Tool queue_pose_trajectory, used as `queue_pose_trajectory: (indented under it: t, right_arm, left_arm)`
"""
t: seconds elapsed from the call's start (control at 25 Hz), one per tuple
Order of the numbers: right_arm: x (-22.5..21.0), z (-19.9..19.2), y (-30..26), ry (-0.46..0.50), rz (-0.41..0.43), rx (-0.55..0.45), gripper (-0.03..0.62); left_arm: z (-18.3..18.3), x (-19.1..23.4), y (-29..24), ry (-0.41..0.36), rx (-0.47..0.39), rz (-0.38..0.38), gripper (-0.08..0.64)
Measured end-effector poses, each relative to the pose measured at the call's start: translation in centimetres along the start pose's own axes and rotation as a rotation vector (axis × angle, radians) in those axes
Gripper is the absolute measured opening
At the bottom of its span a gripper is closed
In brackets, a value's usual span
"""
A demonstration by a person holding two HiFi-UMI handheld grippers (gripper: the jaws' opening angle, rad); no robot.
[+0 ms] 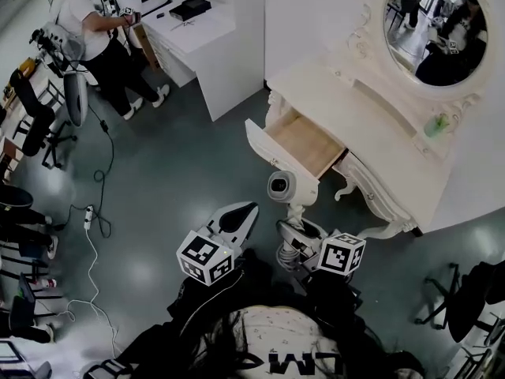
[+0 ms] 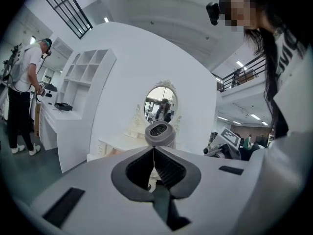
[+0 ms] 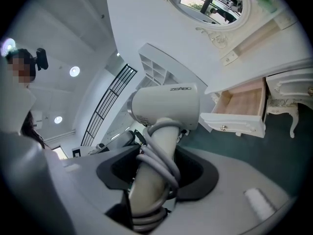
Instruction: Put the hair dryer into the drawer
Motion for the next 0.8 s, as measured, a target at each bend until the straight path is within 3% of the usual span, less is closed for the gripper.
queue_pose_trajectory:
  t: [0.48,0.8]
  right_arm:
    - [-0.7,2.1,-7.9,-0.013,-0.075,-0.056,0.23]
    - [-0.5,2.6,-9.3,-0.015,-0.13,-0.045,0.23]
  left_arm:
    - [2.6,8.8,-1.5,-0.023,0.02,-0.097,0.0]
    - [2.4,10.9,-1.6,0.018,0.007,-0.126,0.0]
Point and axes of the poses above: the fingertips, and each gripper's own axes: y backward along the fingers, x to its left, z out of its top, the point moved 7 cm from there along y, backward along the fingers, and after that the axes turned 4 degrees about z, right-handed, at the moved point
